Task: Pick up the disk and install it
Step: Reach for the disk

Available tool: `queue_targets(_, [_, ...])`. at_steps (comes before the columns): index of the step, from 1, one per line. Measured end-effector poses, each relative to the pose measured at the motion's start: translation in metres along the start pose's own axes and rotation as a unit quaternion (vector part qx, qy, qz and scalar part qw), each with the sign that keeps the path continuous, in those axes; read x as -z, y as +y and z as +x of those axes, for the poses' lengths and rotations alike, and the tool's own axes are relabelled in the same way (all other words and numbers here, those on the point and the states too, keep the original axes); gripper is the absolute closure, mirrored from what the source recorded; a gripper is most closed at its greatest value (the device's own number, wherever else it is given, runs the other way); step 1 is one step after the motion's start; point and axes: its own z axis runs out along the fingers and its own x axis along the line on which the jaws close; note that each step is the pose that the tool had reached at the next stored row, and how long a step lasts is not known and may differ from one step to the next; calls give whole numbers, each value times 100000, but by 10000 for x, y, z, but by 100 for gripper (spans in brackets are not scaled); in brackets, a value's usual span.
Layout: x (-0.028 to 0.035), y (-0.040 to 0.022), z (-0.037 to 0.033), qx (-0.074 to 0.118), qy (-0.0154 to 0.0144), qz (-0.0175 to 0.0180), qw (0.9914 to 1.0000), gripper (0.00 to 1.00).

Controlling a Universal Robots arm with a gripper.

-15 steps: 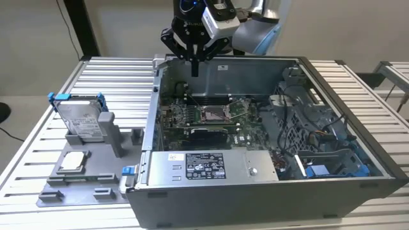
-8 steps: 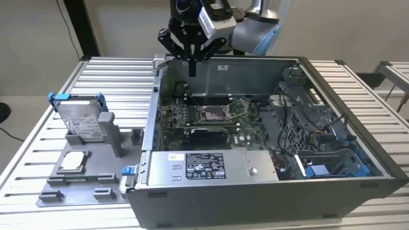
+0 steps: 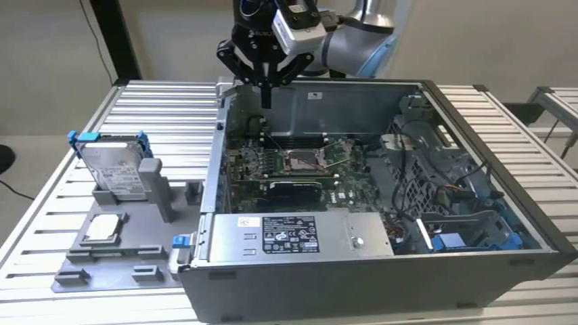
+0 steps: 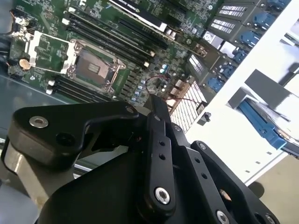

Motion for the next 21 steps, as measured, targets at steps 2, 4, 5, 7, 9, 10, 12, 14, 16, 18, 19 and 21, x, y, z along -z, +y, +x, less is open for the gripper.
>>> queue_targets(2, [0, -2, 21, 1, -1, -1, 100000, 100])
queue_targets(4, [1, -3, 45, 6, -1, -2, 100000, 100])
queue_targets(5, [1, -4, 56, 4, 1, 4, 100000, 100])
queue_targets(7, [2, -6, 81, 7, 1, 1, 100000, 100])
queue_targets(9, [2, -8, 107, 6, -2, 1, 100000, 100])
queue_targets(10, [3, -9, 120, 4, 2, 2, 100000, 100])
queue_targets(12, [3, -10, 145, 6, 1, 2, 100000, 100])
queue_targets(14, [4, -12, 171, 3, 0, 0, 100000, 100])
queue_targets(16, [4, -14, 195, 8, 1, 0, 100000, 100])
queue_targets(18, [5, -16, 219, 9, -1, -1, 100000, 100])
queue_targets(19, [5, -16, 230, 7, 2, 1, 100000, 100])
queue_targets(21, [6, -18, 254, 6, 2, 1, 100000, 100])
